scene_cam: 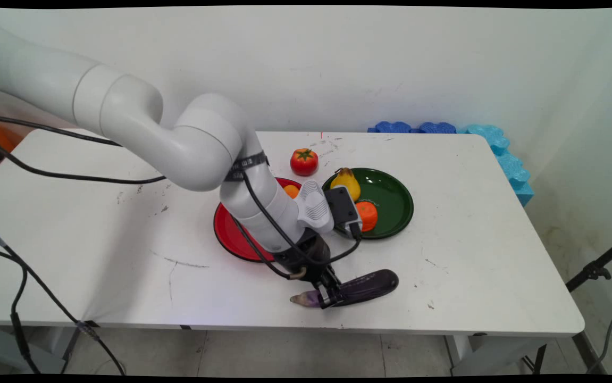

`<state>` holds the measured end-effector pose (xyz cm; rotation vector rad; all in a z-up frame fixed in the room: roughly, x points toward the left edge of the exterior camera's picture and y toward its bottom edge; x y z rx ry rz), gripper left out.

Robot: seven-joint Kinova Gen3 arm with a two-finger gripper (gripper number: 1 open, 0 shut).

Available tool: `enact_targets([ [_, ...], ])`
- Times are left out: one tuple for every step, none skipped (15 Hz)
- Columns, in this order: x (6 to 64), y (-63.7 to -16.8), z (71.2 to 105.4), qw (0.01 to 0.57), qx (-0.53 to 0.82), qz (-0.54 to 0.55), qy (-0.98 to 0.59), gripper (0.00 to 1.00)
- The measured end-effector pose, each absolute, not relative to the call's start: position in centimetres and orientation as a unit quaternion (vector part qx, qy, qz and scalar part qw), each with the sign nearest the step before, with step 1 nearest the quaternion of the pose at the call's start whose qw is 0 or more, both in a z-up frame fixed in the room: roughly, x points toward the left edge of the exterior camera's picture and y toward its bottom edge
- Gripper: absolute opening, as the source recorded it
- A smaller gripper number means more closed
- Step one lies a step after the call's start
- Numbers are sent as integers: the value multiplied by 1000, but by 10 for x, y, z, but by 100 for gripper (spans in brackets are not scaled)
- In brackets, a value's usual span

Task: Place the picked object on the table

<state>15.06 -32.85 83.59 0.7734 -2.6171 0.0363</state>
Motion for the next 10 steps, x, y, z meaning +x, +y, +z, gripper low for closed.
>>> enact_targets([
  [150,-329,835,205,277,13,-939,0],
  [150,-329,833,205,277,13,-939,0],
  [150,-329,832,205,277,14,-939,100],
  [150,-329,831,206,276,15,-939,100],
  [150,-328,831,207,275,15,-939,100],
  [150,-328,830,208,273,16,-939,100],
  [150,-328,830,210,273,17,-939,100],
  [149,-328,830,212,273,18,-938,100],
  [149,-327,831,215,273,19,-937,100],
  [150,-327,833,219,271,21,-937,100],
])
